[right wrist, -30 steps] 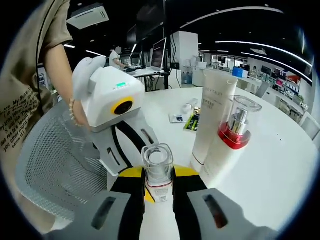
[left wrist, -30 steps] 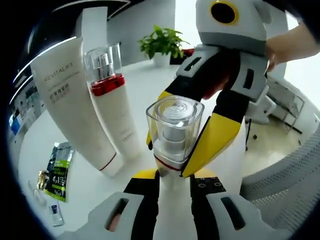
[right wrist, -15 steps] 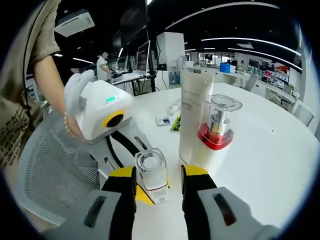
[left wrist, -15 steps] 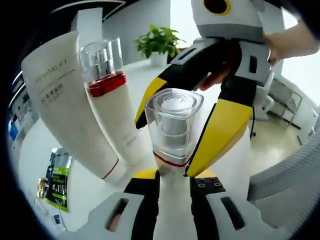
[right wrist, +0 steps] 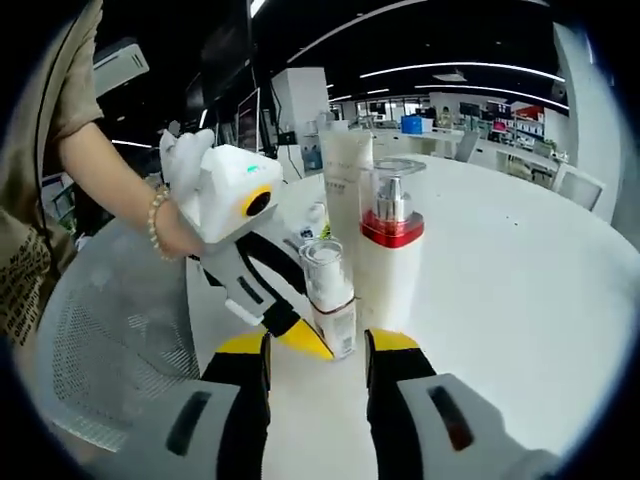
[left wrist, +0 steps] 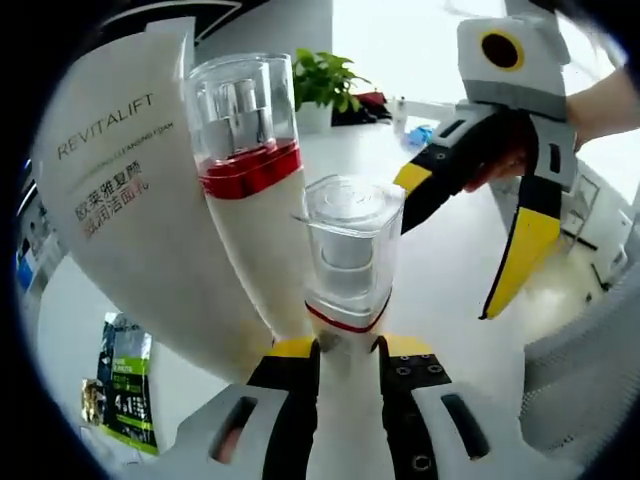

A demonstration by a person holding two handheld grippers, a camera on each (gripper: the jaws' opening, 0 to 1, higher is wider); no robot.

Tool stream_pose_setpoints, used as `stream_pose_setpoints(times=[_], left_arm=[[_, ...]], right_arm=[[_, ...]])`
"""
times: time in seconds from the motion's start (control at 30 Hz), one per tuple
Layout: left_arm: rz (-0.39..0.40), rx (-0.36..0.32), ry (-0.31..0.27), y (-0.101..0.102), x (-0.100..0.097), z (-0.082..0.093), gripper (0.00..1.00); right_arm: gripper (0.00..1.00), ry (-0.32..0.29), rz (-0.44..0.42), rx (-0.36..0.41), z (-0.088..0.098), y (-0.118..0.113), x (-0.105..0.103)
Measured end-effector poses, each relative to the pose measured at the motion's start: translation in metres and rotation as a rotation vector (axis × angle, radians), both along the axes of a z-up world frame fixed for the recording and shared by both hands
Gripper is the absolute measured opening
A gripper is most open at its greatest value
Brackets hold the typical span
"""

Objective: Arrange the skincare products in the storage area until every visible bottle or jar stands upright without overlapping.

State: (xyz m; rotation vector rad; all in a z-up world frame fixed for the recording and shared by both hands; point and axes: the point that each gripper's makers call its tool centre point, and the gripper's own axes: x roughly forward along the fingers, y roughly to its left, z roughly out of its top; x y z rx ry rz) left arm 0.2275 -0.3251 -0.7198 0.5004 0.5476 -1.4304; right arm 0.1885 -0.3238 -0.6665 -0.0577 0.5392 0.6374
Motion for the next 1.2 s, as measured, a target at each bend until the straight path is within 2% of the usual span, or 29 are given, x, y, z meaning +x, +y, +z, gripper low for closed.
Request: stream_pose_setpoints(times=[0.4,0.7,0.93,1.2], left_arm=[[0.011,0.009,0.013,0.001,0.000,-0.001,0.20],[0.014,0.010,0.012,0.006,0.000,0.000,0.28],[0.020,0.016,0.023,0.018,-0.002,0.005,0.37],[0.056,0.028,0.047,0.045,-0.003,0.018,0.49]], right_arm=[[0.38,0.016,-0.052,0.029,-0.002,0.000,-0.007],[0.39,0.016,-0.064,0.026,0.003,0.003,-0.008],[0.45,0.014,-0.080,0.024,0.008,0.014,-0.008],[0.55,0.009,-0.122,0.041,0.012,0.031,-0.006]])
